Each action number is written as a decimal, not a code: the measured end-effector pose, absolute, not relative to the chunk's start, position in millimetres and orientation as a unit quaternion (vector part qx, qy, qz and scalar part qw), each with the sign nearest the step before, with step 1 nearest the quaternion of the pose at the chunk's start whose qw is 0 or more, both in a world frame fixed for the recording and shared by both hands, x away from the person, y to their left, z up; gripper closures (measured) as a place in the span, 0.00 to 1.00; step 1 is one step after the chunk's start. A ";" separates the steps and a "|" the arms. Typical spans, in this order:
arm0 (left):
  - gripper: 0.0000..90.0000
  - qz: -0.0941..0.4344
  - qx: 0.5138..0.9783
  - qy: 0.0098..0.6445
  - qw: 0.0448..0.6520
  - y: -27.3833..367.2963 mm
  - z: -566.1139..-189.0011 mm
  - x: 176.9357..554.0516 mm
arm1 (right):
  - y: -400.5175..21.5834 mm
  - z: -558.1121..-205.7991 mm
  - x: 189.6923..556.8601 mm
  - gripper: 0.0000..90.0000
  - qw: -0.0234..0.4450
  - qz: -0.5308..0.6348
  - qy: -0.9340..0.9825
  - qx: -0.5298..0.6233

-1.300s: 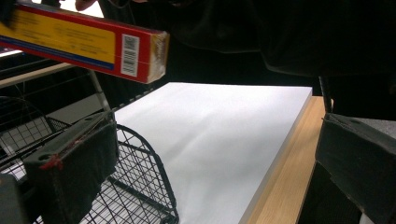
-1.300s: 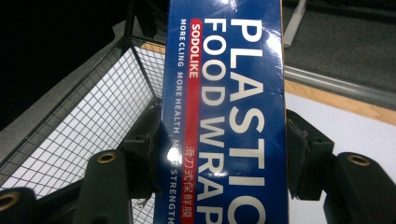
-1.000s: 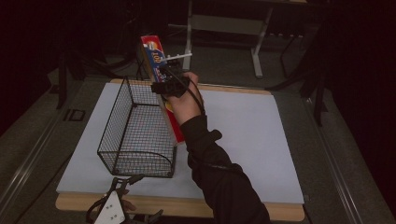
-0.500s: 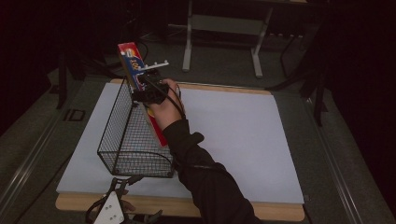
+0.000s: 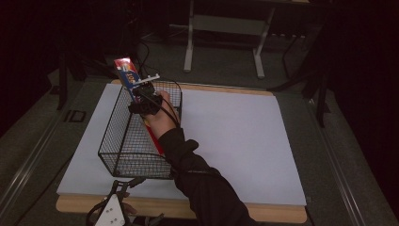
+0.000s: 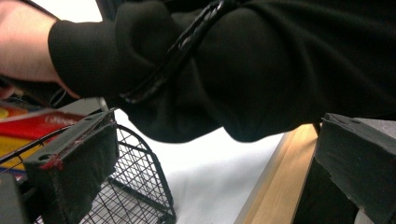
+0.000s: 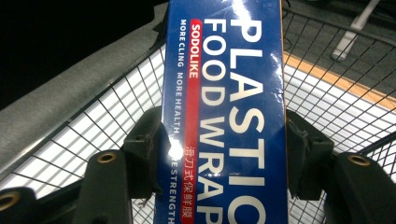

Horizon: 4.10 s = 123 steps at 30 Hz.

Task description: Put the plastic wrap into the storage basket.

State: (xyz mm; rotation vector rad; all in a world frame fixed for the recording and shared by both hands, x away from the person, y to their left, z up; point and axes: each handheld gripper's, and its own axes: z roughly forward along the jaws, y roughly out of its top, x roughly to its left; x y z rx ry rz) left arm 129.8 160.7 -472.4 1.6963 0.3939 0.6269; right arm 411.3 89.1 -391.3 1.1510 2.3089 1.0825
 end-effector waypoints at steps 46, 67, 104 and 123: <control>0.00 0.270 0.737 0.168 0.597 158.9 -473.0 130.2 | 82.4 -434.4 416.4 0.43 0.144 0.318 0.828 0.438; 0.00 0.268 0.737 0.169 0.597 158.4 -473.3 130.9 | 58.7 -416.9 410.1 0.13 0.118 0.375 0.838 0.379; 0.00 0.264 0.740 0.171 0.595 154.6 -474.9 133.1 | -94.3 -394.4 372.5 0.16 0.182 0.406 0.816 0.370; 0.00 0.264 0.741 0.171 0.593 153.1 -475.3 133.0 | -152.8 -424.8 352.1 0.15 0.164 0.389 0.827 0.370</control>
